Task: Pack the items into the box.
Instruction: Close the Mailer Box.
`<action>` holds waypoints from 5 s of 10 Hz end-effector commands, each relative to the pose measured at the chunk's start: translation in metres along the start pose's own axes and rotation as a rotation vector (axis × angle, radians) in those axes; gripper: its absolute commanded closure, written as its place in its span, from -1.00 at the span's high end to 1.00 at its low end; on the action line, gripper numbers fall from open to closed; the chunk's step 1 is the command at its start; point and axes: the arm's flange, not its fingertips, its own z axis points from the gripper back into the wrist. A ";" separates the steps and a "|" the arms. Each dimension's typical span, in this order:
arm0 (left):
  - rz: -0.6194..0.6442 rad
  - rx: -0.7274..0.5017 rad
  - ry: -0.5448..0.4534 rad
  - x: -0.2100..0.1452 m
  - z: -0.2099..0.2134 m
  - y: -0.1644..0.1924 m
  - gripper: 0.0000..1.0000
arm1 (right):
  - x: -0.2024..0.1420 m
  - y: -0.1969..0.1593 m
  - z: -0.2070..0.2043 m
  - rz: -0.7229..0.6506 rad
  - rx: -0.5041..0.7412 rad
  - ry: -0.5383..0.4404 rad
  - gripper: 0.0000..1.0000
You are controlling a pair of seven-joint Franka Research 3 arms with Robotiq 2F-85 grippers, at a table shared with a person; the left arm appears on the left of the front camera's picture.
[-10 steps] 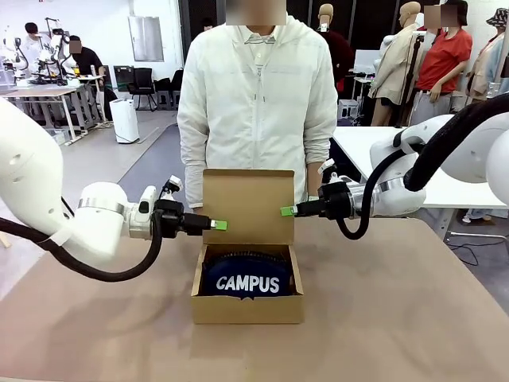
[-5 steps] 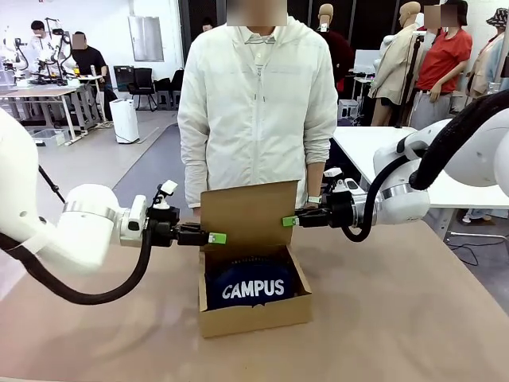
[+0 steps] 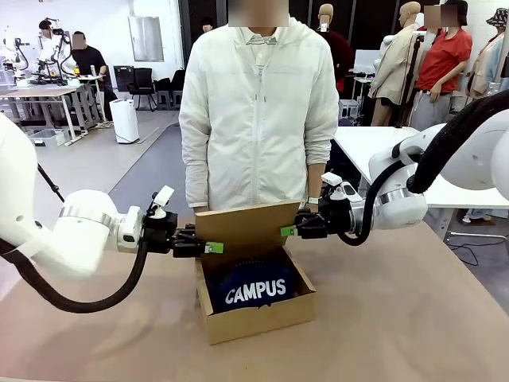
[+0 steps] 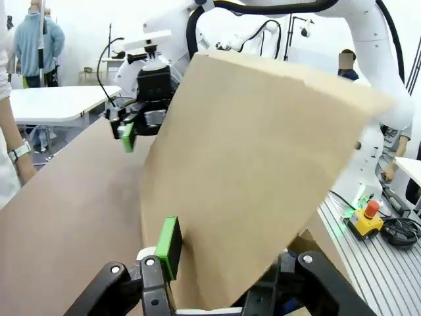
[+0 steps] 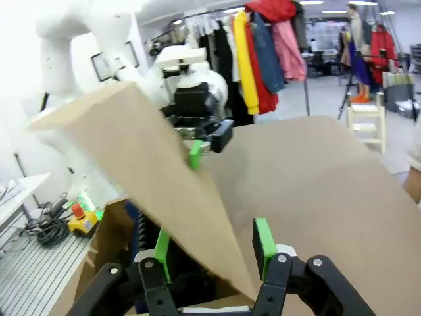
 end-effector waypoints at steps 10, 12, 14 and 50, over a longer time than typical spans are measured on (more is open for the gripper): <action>-0.089 -0.088 0.073 -0.002 0.011 -0.042 1.00 | -0.009 0.004 0.015 0.075 0.097 0.027 1.00; -0.119 -0.052 0.035 -0.002 0.028 -0.059 1.00 | -0.018 0.016 0.037 0.096 0.091 0.012 1.00; -0.136 0.027 0.028 -0.005 0.049 -0.085 1.00 | -0.032 0.036 0.069 0.091 0.048 -0.031 1.00; 1.138 -0.016 -0.093 0.090 0.191 -0.068 1.00 | 0.044 0.216 0.219 -1.103 -0.098 -0.152 1.00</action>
